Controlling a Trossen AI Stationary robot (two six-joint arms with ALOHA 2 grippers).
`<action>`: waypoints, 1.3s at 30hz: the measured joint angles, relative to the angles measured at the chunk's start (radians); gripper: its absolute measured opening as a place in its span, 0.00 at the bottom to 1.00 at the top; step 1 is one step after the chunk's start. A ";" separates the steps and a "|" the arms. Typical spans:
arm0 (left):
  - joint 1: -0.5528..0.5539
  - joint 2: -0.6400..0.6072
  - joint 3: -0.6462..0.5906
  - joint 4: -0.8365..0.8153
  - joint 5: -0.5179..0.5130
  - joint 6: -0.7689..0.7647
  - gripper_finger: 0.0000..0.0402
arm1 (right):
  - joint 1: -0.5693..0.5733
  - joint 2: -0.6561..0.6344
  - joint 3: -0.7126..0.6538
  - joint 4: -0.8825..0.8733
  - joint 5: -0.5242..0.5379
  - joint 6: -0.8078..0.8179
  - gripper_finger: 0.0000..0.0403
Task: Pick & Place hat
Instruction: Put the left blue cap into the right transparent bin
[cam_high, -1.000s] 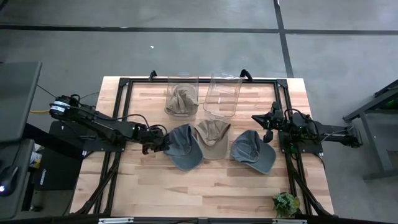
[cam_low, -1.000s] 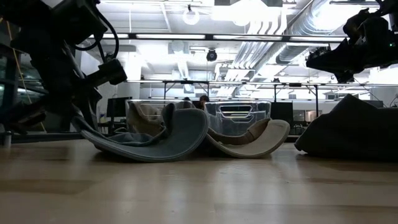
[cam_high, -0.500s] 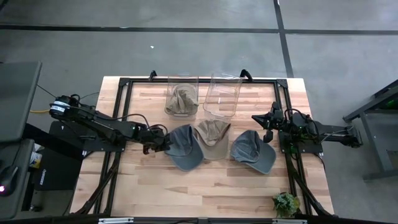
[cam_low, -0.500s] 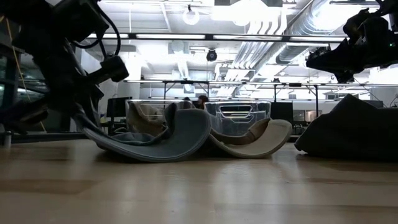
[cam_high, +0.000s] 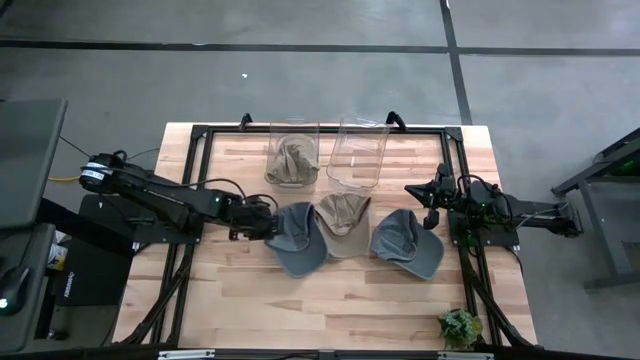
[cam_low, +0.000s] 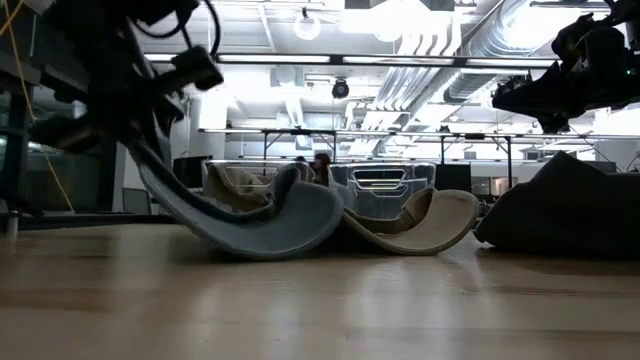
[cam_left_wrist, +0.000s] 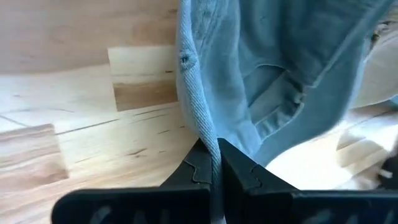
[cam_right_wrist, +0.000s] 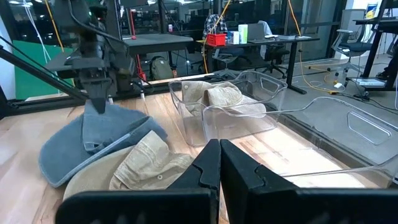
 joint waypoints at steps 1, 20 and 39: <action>0.000 0.000 0.025 -0.037 -0.005 0.017 0.00 | 0.000 0.000 0.000 0.000 0.000 0.000 0.00; -0.127 0.000 0.239 -0.270 -0.219 0.248 0.00 | 0.000 0.000 0.000 0.004 0.005 -0.003 0.00; -0.178 0.000 0.240 -0.259 -0.364 0.322 0.00 | 0.000 0.090 0.003 0.166 -0.050 0.359 0.00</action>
